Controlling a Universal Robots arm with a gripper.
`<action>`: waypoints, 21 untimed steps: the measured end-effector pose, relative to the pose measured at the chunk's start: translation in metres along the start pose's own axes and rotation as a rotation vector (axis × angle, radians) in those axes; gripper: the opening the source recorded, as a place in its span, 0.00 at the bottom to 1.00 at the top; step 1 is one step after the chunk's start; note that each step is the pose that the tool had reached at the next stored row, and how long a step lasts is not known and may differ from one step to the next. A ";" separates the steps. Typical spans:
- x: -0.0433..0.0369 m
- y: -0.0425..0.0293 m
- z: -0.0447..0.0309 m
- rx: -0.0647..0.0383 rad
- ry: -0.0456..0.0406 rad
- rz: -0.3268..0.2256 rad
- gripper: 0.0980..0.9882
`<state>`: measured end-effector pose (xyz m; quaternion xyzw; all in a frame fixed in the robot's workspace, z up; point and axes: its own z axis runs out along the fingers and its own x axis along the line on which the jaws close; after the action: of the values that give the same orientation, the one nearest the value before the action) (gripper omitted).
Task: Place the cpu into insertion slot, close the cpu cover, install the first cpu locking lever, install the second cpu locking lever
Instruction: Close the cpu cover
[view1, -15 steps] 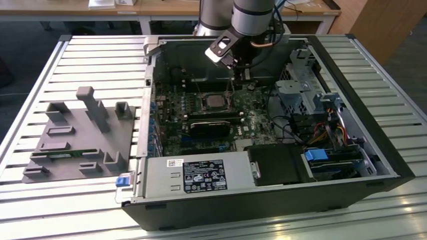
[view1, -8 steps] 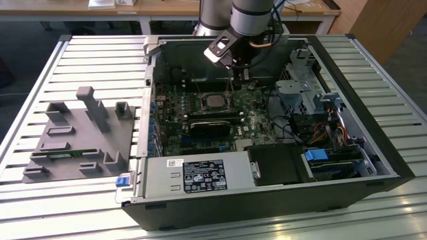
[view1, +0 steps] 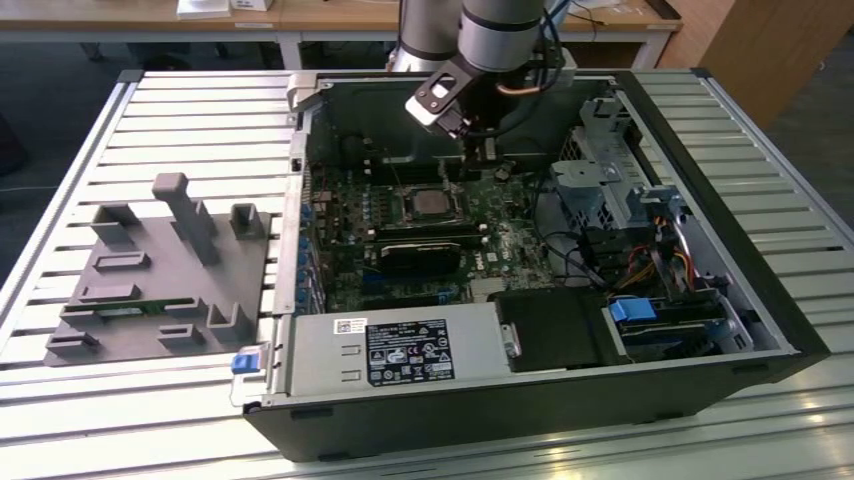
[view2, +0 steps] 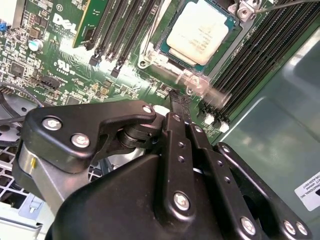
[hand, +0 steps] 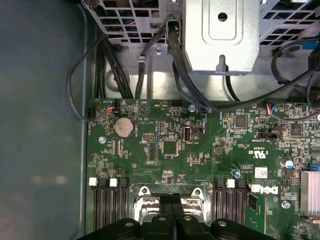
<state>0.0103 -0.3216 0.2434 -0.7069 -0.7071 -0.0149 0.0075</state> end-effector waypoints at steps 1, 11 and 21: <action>0.0000 -0.0004 0.0000 0.000 0.0000 0.000 0.01; 0.0000 -0.0037 0.0005 0.001 0.0002 0.000 0.01; -0.0004 -0.0073 0.0135 0.011 0.0001 0.000 0.01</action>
<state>0.0032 -0.3216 0.2298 -0.7070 -0.7071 -0.0109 0.0115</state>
